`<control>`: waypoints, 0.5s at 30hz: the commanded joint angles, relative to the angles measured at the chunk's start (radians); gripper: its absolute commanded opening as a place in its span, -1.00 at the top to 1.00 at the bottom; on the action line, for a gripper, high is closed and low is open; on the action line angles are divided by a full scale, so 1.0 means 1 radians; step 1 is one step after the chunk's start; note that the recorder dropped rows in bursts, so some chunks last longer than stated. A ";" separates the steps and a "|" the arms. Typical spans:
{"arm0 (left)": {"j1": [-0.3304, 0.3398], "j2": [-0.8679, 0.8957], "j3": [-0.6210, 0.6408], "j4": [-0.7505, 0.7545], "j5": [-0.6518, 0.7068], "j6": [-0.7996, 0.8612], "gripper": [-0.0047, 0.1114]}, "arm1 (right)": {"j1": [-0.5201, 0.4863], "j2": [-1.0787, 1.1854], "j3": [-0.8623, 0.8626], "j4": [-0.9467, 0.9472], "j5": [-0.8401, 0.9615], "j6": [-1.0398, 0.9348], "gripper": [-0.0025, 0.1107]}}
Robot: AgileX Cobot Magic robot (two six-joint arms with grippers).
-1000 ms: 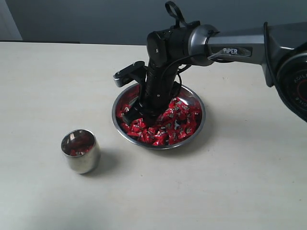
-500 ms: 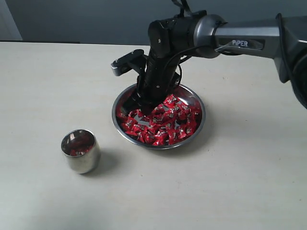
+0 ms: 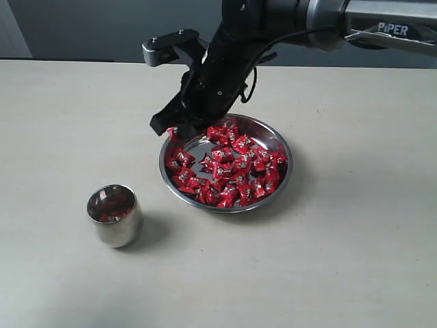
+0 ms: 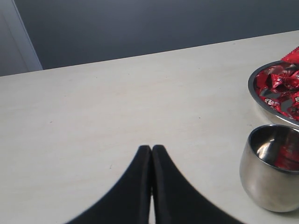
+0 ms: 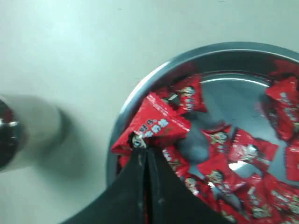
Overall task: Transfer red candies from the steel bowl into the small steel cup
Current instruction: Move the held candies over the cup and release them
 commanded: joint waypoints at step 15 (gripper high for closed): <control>0.003 -0.004 -0.001 -0.003 -0.009 -0.005 0.91 | 0.199 0.006 -0.002 0.102 0.052 -0.131 0.97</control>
